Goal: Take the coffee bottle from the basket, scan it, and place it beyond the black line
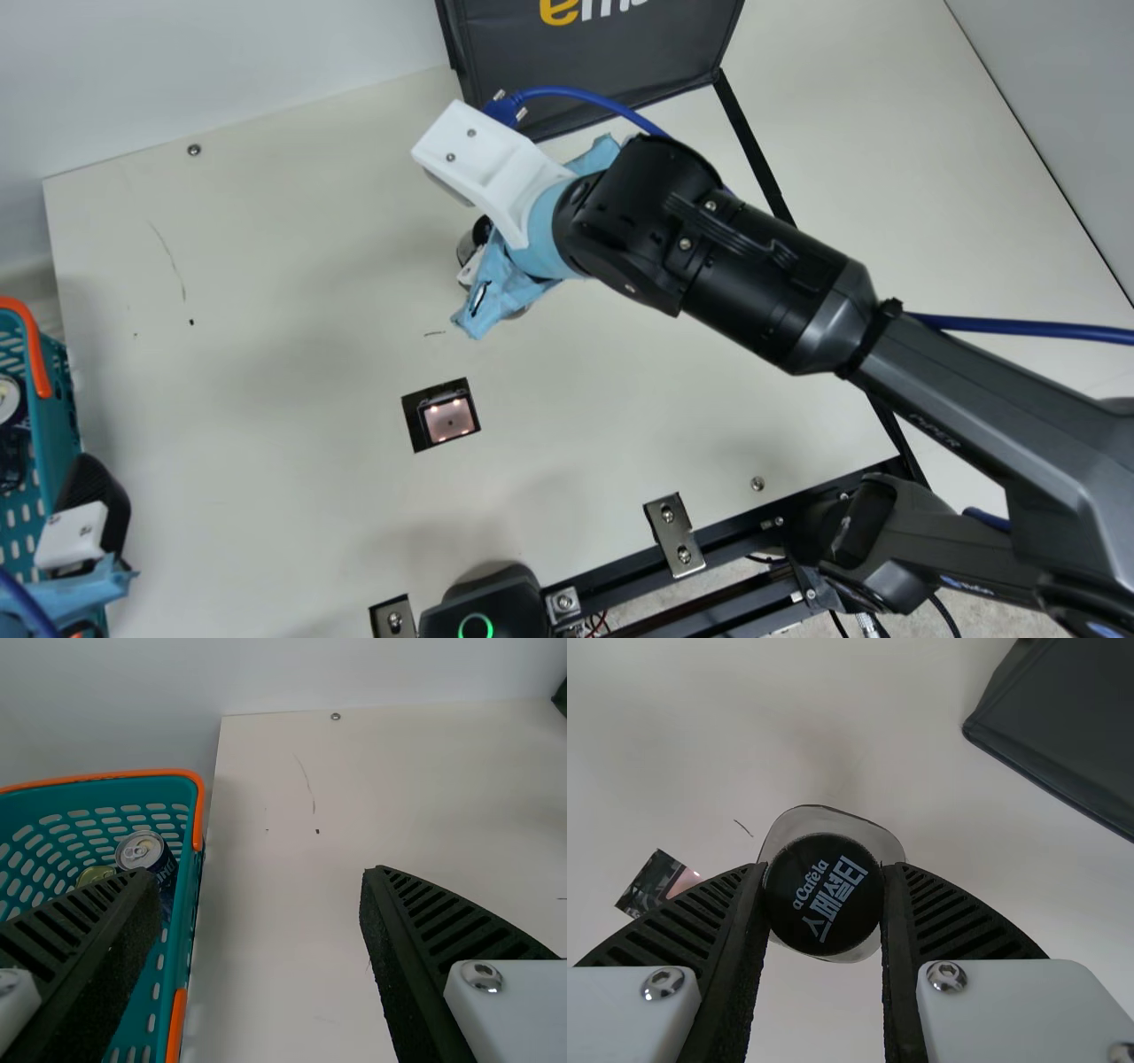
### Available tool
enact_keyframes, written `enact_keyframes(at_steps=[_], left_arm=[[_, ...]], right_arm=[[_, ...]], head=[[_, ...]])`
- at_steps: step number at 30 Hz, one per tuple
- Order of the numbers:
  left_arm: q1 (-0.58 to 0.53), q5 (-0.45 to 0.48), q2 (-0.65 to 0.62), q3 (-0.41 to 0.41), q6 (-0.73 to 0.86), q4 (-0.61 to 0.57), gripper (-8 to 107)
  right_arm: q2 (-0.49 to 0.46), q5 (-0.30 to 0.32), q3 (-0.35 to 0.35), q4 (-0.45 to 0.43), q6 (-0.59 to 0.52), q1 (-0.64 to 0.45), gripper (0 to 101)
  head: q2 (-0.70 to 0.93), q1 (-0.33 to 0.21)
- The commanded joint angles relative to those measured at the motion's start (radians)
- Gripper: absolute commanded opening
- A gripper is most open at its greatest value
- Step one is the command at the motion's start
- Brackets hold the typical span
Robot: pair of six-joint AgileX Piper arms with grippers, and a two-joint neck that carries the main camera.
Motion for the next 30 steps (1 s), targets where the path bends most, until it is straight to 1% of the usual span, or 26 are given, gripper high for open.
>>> enact_keyframes(at_steps=[1, 7, 12, 30], left_arm=[[0.000, 0.000, 0.000, 0.000, 0.000, 0.000, 90], [0.000, 0.000, 0.000, 0.000, 0.000, 0.000, 90], [0.000, 0.000, 0.000, 0.000, 0.000, 0.000, 90], [0.000, 0.000, 0.000, 0.000, 0.000, 0.000, 90]], right_arm=[[0.002, 0.001, -0.003, 0.002, -0.002, -0.006, 0], [0.000, 0.011, -0.010, 0.005, -0.012, -0.042, 0], [-0.008, 0.018, -0.009, 0.007, -0.023, -0.094, 0], [-0.053, 0.036, 0.026, 0.045, -0.095, -0.362, 0]], head=[[-0.002, -0.027], [-0.002, -0.027], [-0.002, -0.027], [-0.002, -0.027]])
